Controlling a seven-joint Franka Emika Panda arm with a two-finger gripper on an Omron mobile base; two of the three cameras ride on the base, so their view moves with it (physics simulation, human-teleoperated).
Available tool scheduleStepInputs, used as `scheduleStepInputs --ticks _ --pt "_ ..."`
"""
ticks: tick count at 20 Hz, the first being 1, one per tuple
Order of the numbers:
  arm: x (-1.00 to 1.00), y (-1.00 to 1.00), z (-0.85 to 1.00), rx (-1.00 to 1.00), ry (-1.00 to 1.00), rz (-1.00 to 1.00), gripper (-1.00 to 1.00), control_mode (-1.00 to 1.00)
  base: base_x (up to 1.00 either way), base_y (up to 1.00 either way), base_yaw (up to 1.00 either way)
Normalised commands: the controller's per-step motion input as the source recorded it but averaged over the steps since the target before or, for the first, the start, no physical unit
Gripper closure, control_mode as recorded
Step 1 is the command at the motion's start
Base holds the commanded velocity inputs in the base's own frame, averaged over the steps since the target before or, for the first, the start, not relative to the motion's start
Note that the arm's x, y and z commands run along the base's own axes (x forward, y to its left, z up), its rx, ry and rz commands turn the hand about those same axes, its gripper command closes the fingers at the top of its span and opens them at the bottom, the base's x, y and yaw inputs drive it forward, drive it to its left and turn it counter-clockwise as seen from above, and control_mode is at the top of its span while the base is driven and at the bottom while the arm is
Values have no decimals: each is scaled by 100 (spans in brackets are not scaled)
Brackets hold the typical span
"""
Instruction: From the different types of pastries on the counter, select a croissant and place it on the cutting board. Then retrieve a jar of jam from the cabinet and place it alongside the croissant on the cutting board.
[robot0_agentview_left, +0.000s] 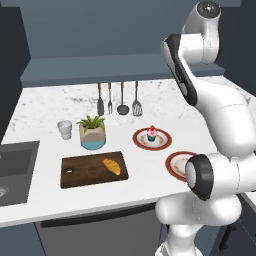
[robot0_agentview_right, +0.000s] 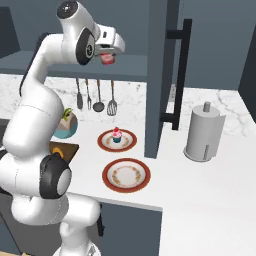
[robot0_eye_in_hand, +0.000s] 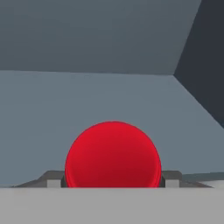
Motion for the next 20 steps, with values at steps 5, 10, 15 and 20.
scheduleStepInputs --ticks 5,10,15,20 --pt "-99 56 7 -1 -18 6 100 -100 0 0 0" --pt "-98 57 15 0 -15 4 100 -100 0 0 0" --pt "-100 4 19 20 -2 2 100 -100 0 0 0" --pt "-100 3 1 26 3 2 100 -100 0 0 0"
